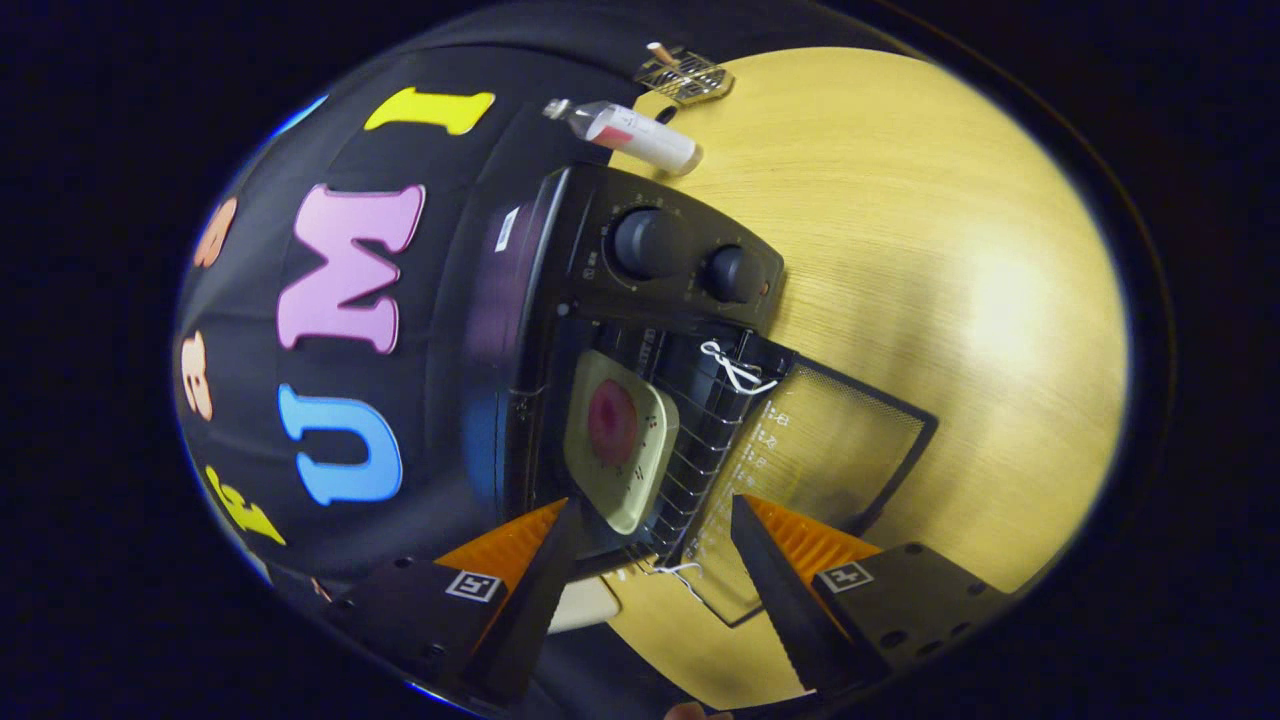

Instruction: Open the toaster oven, put the food inside, and close the toaster oven door.

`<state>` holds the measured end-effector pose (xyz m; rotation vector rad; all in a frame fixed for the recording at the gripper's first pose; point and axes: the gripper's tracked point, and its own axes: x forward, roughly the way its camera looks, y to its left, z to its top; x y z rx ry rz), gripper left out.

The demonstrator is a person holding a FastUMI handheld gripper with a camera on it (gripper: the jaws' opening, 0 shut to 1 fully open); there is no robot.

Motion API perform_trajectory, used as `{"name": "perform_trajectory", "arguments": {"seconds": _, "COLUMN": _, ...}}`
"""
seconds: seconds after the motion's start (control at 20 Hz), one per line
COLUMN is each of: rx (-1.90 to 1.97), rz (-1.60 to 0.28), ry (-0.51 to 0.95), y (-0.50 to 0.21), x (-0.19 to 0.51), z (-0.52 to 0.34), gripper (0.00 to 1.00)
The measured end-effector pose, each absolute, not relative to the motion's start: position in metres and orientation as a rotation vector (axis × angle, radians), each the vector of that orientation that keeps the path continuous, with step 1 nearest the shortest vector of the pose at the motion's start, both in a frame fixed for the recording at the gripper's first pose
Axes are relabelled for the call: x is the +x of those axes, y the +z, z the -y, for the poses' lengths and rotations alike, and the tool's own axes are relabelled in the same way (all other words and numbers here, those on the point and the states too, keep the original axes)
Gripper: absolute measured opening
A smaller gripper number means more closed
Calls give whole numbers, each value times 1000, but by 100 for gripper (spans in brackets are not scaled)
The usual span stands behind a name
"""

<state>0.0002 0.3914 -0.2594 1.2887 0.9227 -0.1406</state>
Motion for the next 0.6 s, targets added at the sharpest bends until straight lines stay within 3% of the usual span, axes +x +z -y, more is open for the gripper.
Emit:
{"name": "perform_trajectory", "arguments": {"seconds": 0.3, "rx": 835, "rz": -969, "ry": 63, "y": -267, "x": -52, "z": -392, "gripper": 98}}
{"name": "perform_trajectory", "arguments": {"seconds": 0.6, "rx": 474, "rz": -967, "ry": 162, "y": -287, "x": -83, "z": -394, "gripper": 99}}
